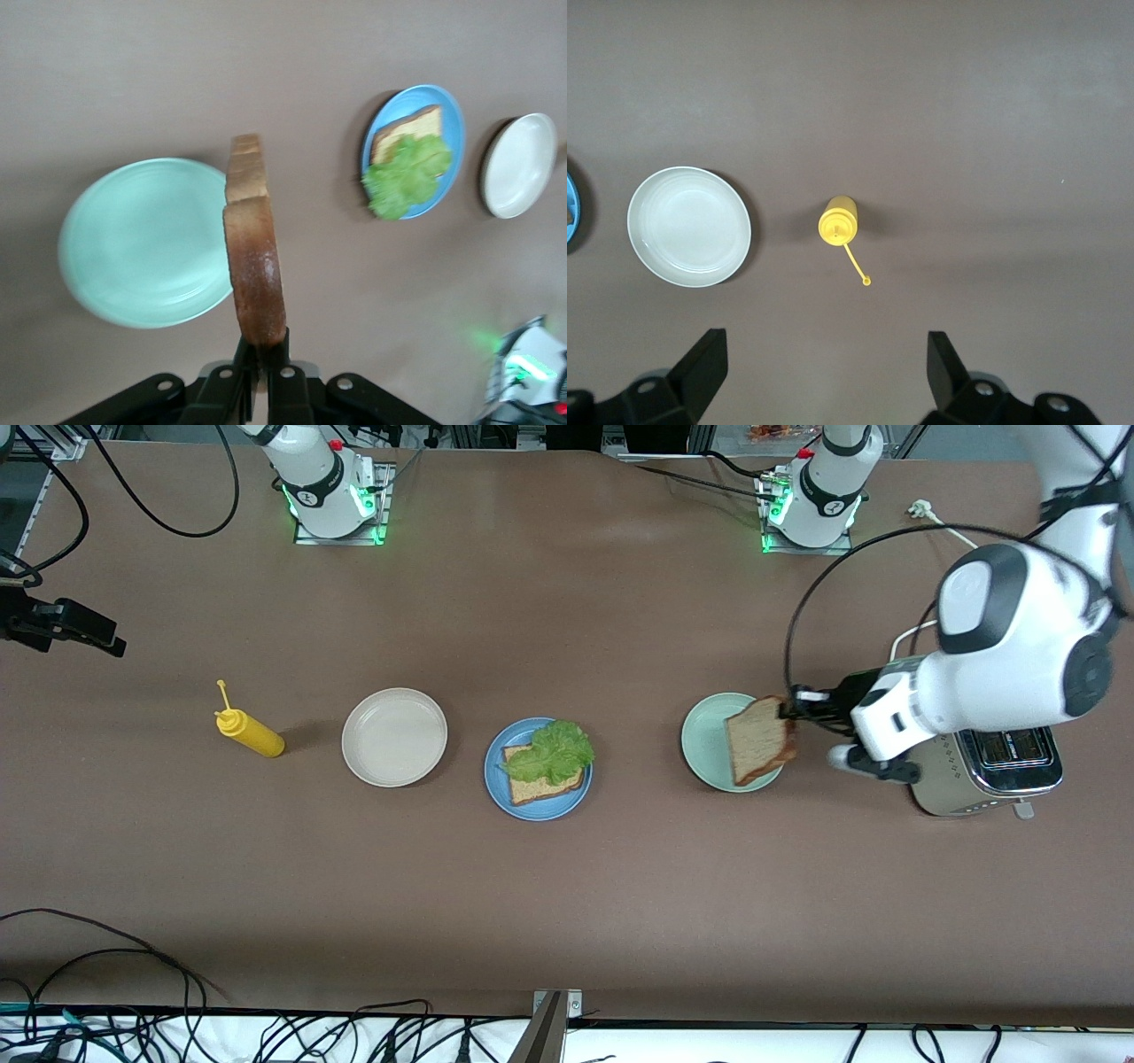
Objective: Make sandwich in blue plate with both arms
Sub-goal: 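Carry the bread slice over the blue plate with the left gripper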
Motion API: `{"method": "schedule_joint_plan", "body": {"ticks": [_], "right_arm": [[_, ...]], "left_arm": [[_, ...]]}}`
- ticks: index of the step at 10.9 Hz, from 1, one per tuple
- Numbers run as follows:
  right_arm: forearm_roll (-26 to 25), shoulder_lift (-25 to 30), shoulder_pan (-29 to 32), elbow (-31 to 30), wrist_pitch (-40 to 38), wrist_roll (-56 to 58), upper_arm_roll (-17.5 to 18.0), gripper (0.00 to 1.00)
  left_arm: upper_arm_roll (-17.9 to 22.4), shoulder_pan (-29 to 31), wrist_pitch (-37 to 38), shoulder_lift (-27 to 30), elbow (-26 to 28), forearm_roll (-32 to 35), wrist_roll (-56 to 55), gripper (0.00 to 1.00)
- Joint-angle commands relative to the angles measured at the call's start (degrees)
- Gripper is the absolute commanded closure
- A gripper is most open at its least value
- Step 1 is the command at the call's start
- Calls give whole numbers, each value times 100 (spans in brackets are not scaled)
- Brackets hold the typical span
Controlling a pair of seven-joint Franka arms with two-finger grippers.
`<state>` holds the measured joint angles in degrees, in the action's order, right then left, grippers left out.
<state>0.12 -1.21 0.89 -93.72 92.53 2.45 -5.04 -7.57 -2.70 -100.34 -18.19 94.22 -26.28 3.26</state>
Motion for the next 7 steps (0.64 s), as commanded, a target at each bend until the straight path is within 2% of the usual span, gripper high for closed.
{"method": "schedule_joint_plan", "body": {"ticks": [1,2,5,7], "right_arm": [[-21,-55,25,143,-51,71,4,0],[-12,-55,25,143,-42,71,4,0],[5,-55,34,143,-68,71,4,0],[-12,-46,34,143,-77,71,4,0]], "left_arm": [[45,-440,-512,-535,-149,-834,-45,100],[45,-503,-530,-658,-202,-878,-36,100],[45,-828,-819,-948,-299,-2009,-254,100],[45,-1170,-1126,-1063,-412,-2223,-580,100]]}}
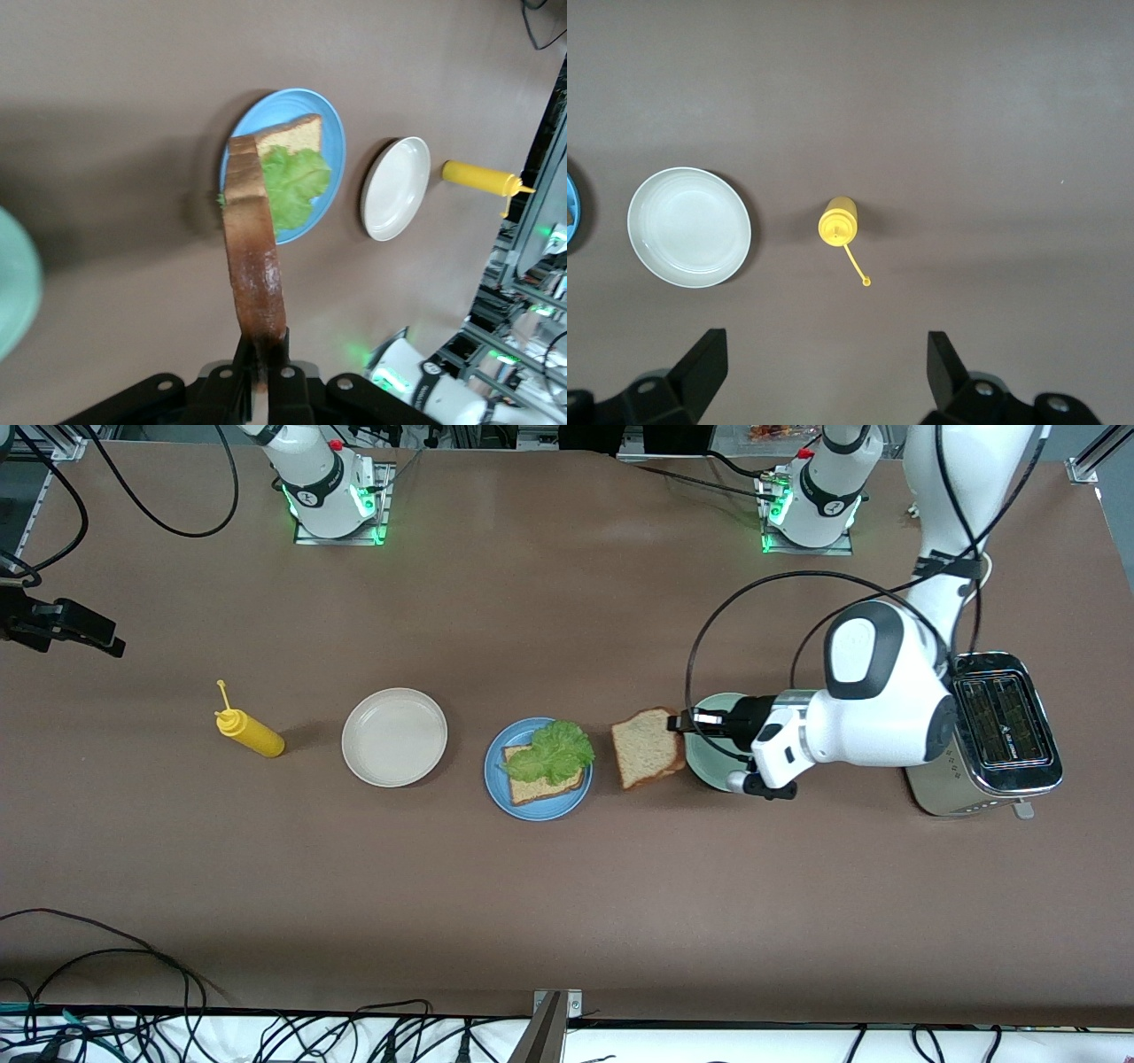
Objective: Make sandwich in blue plate with both arms
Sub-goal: 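Carry the bread slice over the blue plate with the left gripper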
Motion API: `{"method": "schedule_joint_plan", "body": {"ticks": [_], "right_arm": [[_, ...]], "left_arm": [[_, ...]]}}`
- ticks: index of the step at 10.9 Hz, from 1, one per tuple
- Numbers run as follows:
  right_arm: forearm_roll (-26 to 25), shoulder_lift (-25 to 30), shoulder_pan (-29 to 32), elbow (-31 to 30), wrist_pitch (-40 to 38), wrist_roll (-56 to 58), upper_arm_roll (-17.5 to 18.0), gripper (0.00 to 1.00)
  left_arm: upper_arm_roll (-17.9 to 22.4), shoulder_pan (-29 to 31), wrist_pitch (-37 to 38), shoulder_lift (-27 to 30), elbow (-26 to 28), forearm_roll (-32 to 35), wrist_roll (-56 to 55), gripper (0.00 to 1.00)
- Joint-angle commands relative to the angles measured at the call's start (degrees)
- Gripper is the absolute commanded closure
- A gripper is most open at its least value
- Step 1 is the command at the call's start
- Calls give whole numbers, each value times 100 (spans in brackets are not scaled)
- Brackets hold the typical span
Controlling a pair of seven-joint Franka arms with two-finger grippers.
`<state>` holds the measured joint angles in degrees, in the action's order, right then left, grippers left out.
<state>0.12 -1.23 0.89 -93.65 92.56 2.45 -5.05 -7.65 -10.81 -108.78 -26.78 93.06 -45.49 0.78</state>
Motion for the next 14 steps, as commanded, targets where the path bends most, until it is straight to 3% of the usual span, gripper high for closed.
{"method": "schedule_joint_plan", "body": {"ticks": [1,3,8,14], "right_arm": [[-21,-44,34,136,-80,80,4,0],[-39,-44,25,136,-98,80,4,0],[-21,-44,25,136,-98,80,4,0],[-21,-44,25,136,-98,71,4,0]], "left_arm": [[53,-613,-371,-344,-401,-616,-402,100],[71,-1061,-835,-599,-525,-1153,-717,100],[97,-1906,-1890,-1162,-912,-1173,-1351,100],[115,-1978,-2173,-1531,-1176,-1103,-1282,100]]}}
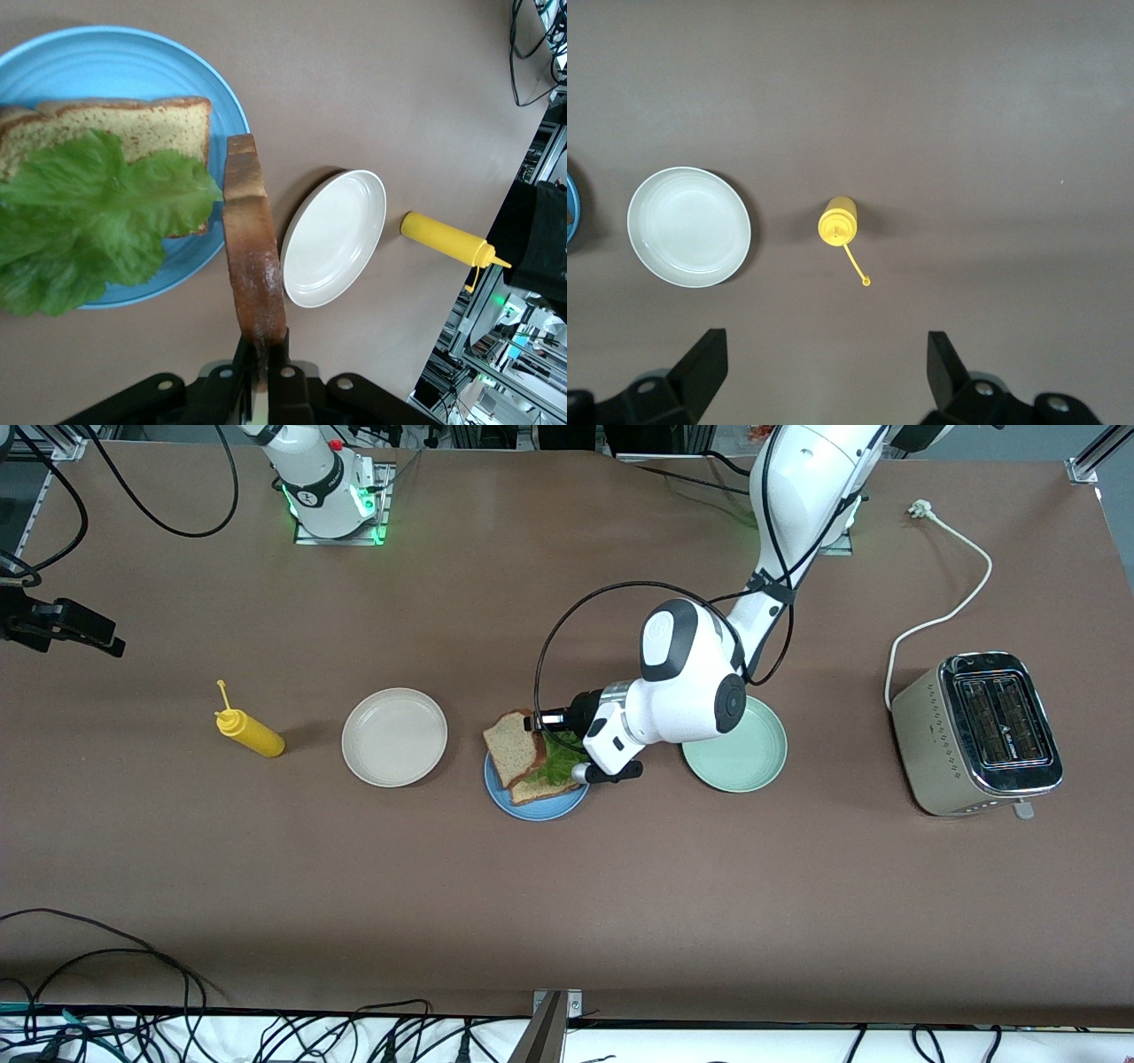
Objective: Make sandwich in blue plate with both arms
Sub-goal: 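Lower the bread onto the lettuce and open the left gripper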
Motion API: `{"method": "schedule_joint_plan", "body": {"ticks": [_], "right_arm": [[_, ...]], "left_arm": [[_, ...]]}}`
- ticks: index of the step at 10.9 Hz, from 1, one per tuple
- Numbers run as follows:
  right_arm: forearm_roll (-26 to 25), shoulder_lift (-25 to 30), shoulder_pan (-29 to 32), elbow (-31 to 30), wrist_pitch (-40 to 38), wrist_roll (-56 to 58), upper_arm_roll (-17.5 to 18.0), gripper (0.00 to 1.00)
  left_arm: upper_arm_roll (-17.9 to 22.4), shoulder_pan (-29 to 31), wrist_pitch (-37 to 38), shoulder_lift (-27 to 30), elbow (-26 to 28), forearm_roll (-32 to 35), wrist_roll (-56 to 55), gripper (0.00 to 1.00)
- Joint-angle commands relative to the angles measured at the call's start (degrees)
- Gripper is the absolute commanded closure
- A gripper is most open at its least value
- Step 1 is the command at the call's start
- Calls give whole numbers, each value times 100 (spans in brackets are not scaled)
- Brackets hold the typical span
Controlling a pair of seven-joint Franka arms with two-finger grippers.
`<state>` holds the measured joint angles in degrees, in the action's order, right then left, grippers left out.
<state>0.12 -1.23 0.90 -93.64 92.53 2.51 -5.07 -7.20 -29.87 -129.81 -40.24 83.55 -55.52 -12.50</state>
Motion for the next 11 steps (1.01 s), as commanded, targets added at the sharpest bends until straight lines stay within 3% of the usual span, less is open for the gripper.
{"method": "schedule_joint_plan", "body": {"ticks": [1,10,11], "right_arm": [[-12,-44,25,136,-86,65,6,0],[-38,-44,25,136,-86,74,6,0],[-39,-44,25,136,-86,74,6,0]], "left_arm": [[69,-80,-201,-195,-225,-99,46,100],[122,-72,-334,-441,-243,-29,380,99],[139,-63,-334,-449,-225,-29,389,65]]}}
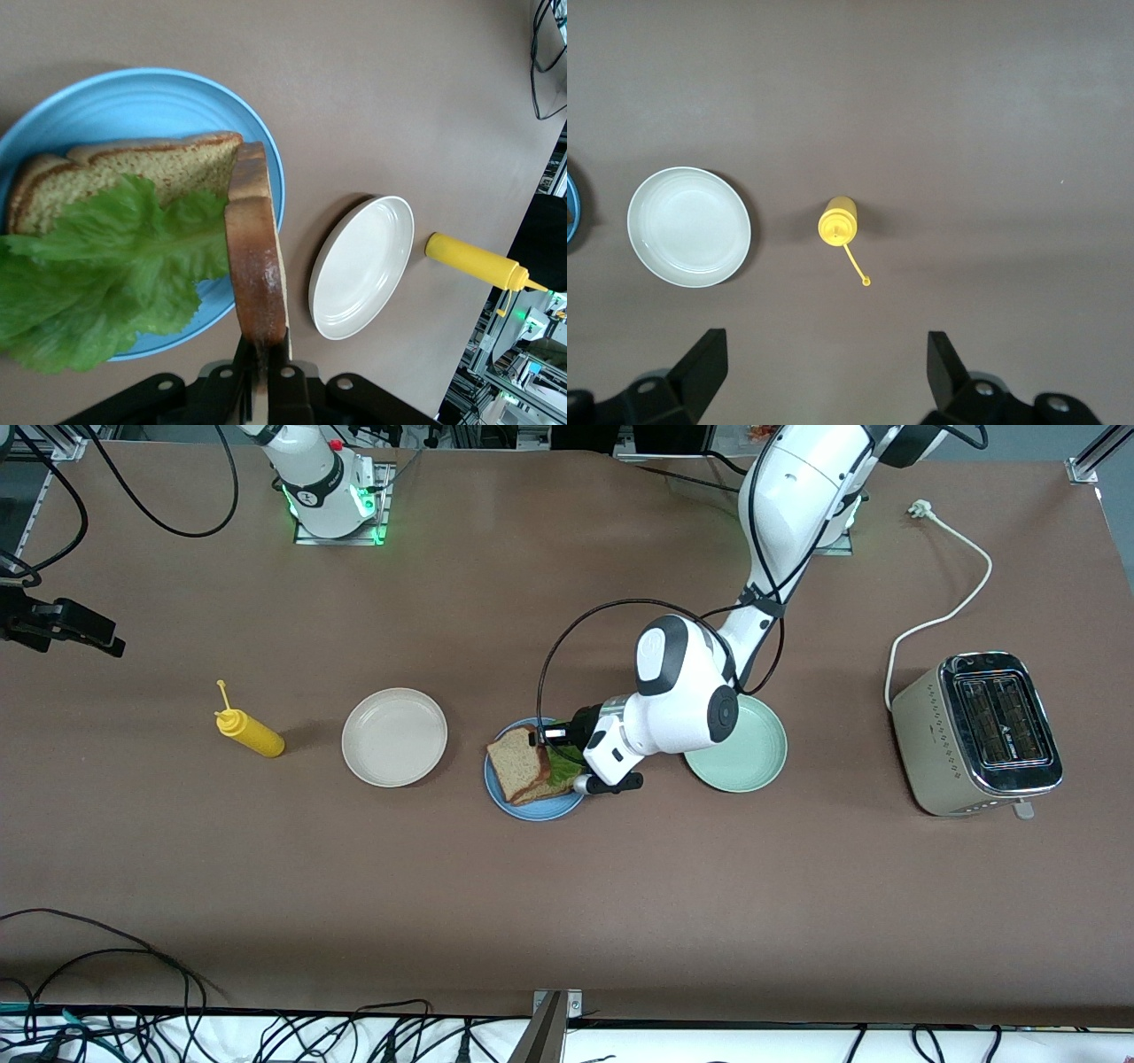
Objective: Make sandwich in blue plate with both arms
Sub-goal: 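Lower the bread onto the lettuce and open the left gripper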
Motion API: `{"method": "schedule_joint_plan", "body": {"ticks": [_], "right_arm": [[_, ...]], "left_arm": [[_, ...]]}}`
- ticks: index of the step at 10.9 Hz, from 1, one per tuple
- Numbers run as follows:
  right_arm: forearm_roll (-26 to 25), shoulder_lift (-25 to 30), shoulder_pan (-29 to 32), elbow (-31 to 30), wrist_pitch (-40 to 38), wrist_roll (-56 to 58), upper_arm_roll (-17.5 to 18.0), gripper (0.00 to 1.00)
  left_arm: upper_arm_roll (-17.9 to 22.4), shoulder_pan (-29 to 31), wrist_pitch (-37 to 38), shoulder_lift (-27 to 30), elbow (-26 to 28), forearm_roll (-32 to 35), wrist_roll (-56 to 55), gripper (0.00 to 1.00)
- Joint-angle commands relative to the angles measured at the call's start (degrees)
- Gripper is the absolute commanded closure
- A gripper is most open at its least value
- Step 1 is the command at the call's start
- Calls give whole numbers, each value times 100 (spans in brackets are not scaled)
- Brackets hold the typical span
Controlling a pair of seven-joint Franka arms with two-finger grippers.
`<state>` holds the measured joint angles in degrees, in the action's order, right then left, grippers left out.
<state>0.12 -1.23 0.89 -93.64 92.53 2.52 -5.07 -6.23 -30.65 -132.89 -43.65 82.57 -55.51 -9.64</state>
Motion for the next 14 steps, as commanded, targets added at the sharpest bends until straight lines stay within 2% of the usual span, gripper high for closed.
{"method": "schedule_joint_plan", "body": {"ticks": [1,3,4,7,8,9,10,11,13,14], "right_arm": [[-39,-44,25,136,-86,74,6,0],[-30,-44,25,136,-77,74,6,0],[-30,-44,34,136,-77,74,6,0],[-30,-44,25,136,-77,73,6,0],[-30,-44,25,136,-77,74,6,0],[-30,-44,25,136,-77,65,6,0],[-30,-44,25,136,-77,73,6,0],[-30,-44,25,136,-77,65,6,0],[-30,-44,25,136,-86,65,6,0],[-21,-44,25,136,-60,56,6,0]], "left_arm": [[121,15,-18,-170,-118,-30,111,51],[131,111,-18,-205,-23,-30,451,47],[131,173,-9,-197,57,-30,698,40],[148,296,61,-144,180,-30,735,29],[148,375,96,-31,337,-22,744,22],[148,489,253,83,460,-22,744,18],[157,733,472,232,566,13,744,6],[148,979,631,425,663,179,744,1],[244,1271,1070,987,909,687,735,0],[454,1298,1194,1312,1093,1091,735,0]]}}
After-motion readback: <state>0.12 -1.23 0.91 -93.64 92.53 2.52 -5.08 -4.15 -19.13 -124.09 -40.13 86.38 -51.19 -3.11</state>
